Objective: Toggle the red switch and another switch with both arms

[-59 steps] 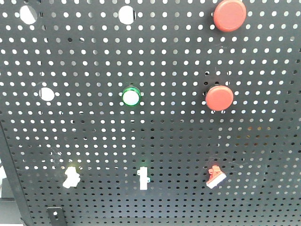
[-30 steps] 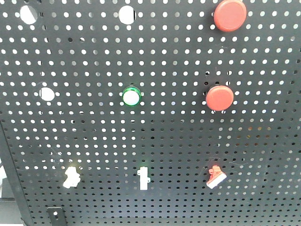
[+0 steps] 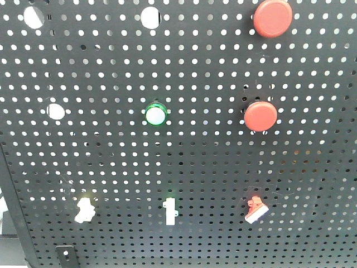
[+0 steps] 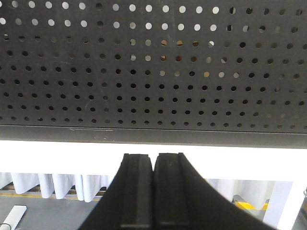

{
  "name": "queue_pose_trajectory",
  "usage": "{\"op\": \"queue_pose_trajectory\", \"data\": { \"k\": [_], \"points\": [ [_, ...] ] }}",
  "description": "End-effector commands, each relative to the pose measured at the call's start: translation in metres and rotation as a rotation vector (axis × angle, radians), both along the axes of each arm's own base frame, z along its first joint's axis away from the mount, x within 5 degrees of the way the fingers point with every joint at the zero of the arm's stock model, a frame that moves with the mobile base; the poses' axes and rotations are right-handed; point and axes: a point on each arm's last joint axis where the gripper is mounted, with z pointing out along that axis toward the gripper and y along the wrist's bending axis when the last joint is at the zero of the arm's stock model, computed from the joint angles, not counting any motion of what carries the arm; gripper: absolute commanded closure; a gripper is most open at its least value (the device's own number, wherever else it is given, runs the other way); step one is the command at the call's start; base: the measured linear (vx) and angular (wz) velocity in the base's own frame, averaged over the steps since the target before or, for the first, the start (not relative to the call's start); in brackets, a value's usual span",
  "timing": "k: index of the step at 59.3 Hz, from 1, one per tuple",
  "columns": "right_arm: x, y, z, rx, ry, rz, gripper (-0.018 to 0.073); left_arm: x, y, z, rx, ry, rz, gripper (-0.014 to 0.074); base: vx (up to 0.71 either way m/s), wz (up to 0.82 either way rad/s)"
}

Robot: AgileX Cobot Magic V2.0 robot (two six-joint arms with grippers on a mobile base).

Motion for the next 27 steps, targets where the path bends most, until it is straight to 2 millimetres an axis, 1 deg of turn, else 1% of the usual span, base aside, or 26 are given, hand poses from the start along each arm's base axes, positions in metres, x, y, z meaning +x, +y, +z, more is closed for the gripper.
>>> {"op": "queue_pose_trajectory", "data": {
  "k": [1, 27],
  "points": [
    [0.0000, 0.0004, 0.0061, -0.014, -0.084, 0.003, 0.0566, 0.0005, -0.0009, 0.0011, -0.021, -0.066, -0.009, 0.0594, 0.00, 0.00],
    [0.0000, 0.0004, 0.0061, -0.014, -0.084, 0.003, 0.0566, 0.0005, -0.0009, 0.0011, -0.021, -0.066, -0.009, 0.0594, 0.00, 0.00]
  ]
}}
